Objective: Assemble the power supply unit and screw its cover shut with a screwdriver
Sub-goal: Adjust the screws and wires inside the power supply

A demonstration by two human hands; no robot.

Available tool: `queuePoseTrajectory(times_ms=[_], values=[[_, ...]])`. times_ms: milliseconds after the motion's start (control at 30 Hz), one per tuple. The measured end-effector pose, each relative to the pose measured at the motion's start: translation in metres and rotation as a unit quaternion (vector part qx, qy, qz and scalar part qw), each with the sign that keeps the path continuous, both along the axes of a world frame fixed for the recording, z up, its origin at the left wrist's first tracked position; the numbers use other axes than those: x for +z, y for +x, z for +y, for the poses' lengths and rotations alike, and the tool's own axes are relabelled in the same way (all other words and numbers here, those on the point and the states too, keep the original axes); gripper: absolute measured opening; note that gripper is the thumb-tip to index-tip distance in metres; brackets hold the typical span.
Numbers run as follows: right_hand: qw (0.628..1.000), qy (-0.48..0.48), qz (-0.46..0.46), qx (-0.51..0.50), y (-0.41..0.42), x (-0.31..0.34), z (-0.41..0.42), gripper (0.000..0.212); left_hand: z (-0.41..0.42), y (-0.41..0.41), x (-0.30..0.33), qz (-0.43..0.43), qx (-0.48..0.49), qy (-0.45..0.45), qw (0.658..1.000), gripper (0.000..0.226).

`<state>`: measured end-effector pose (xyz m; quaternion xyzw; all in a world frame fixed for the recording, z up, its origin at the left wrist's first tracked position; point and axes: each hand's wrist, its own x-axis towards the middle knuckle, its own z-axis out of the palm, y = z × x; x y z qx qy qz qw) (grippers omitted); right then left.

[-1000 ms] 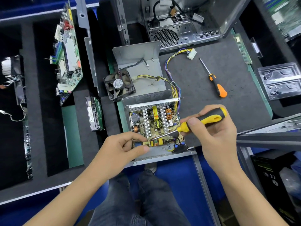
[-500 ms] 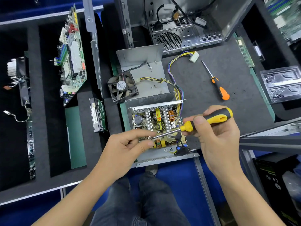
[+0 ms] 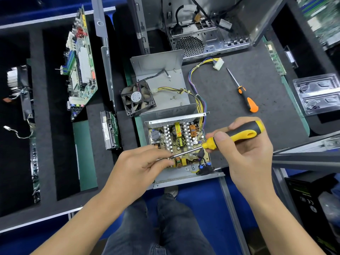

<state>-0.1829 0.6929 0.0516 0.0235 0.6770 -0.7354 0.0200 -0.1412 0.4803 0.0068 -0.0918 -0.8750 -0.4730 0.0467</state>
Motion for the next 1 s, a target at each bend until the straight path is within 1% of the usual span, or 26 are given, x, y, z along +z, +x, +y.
queuePoseTrajectory(times_ms=[133, 267, 500, 567, 700, 833, 900, 1000], values=[[0.996, 0.069, 0.04, 0.04, 0.001, 0.007, -0.001, 0.027, -0.001, 0.002, -0.001, -0.024, -0.015, -0.018, 0.999, 0.021], [0.986, 0.123, 0.08, 0.078, 0.002, 0.013, -0.004, 0.029, -0.001, 0.001, -0.001, -0.028, -0.015, -0.046, 0.998, 0.024], [0.972, 0.193, 0.11, 0.081, 0.003, 0.019, -0.01, 0.035, 0.0, 0.0, 0.0, -0.011, -0.019, -0.1, 0.995, 0.021], [0.971, 0.2, 0.109, 0.07, 0.003, 0.019, -0.011, 0.039, 0.001, -0.001, 0.001, -0.014, -0.014, -0.096, 0.995, 0.018], [0.973, 0.207, 0.099, 0.039, 0.002, 0.017, -0.012, 0.044, 0.004, -0.004, 0.005, -0.025, -0.013, -0.084, 0.996, 0.023], [0.976, 0.198, 0.094, 0.021, 0.003, 0.014, -0.011, 0.043, 0.006, -0.005, 0.006, -0.023, -0.014, -0.096, 0.995, 0.014], [0.977, 0.189, 0.096, 0.014, 0.004, 0.012, -0.008, 0.041, 0.007, -0.006, 0.008, -0.034, -0.012, -0.091, 0.995, 0.021], [0.975, 0.196, 0.107, 0.0, 0.005, 0.01, -0.002, 0.038, 0.01, 0.0, 0.012, -0.068, 0.004, -0.086, 0.994, 0.048]])
